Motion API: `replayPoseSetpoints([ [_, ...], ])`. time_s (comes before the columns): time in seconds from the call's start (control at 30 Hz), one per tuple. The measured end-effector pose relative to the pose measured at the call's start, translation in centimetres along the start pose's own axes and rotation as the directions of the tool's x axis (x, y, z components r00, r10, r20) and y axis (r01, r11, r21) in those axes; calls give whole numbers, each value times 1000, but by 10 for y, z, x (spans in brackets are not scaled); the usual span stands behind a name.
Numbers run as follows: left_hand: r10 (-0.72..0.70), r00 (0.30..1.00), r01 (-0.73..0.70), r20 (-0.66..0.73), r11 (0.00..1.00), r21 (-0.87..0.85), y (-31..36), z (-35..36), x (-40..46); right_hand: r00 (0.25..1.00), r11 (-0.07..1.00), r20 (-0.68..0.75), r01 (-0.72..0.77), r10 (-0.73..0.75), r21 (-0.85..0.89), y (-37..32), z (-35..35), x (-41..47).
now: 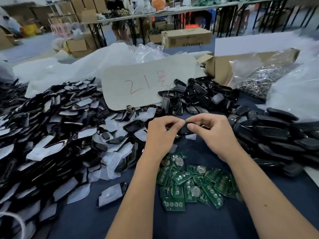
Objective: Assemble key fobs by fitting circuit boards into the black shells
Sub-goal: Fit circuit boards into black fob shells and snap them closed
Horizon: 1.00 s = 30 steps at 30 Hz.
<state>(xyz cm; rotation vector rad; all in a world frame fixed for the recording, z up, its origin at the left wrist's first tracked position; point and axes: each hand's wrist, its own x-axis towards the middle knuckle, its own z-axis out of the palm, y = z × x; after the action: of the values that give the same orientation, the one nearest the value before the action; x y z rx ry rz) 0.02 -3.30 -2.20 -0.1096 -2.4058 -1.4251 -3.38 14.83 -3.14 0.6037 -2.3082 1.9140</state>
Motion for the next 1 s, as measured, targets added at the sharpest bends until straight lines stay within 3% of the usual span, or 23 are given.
replayPoseSetpoints([
  [0.13, -41, 998, 46, 38, 989, -142, 1, 5, -2, 979, 975, -185, -49, 91, 219, 2, 3, 1],
  [0.23, -42, 999, 44, 13, 982, -183, 2, 13, -1, 956, 942, -242, -78, 163, 327, 3, 6, 1],
  [0.3, -73, 997, 73, 8, 971, -226, 2, 15, 1, 953, 926, -230, -104, 197, 363, 4, 7, 1],
  [0.43, -141, 990, 133, -5, 948, -290, 0, 12, 3, 963, 811, -72, -175, 258, 559, 0, 6, 0],
  [0.87, -166, 981, 191, 97, 888, -419, 7, 11, 1, 974, 740, -16, -163, 228, 652, -3, 5, 0],
  [1.0, -177, 980, 197, 86, 888, -415, 10, 11, 2, 963, 802, -114, -135, 245, 582, -2, 10, 0],
])
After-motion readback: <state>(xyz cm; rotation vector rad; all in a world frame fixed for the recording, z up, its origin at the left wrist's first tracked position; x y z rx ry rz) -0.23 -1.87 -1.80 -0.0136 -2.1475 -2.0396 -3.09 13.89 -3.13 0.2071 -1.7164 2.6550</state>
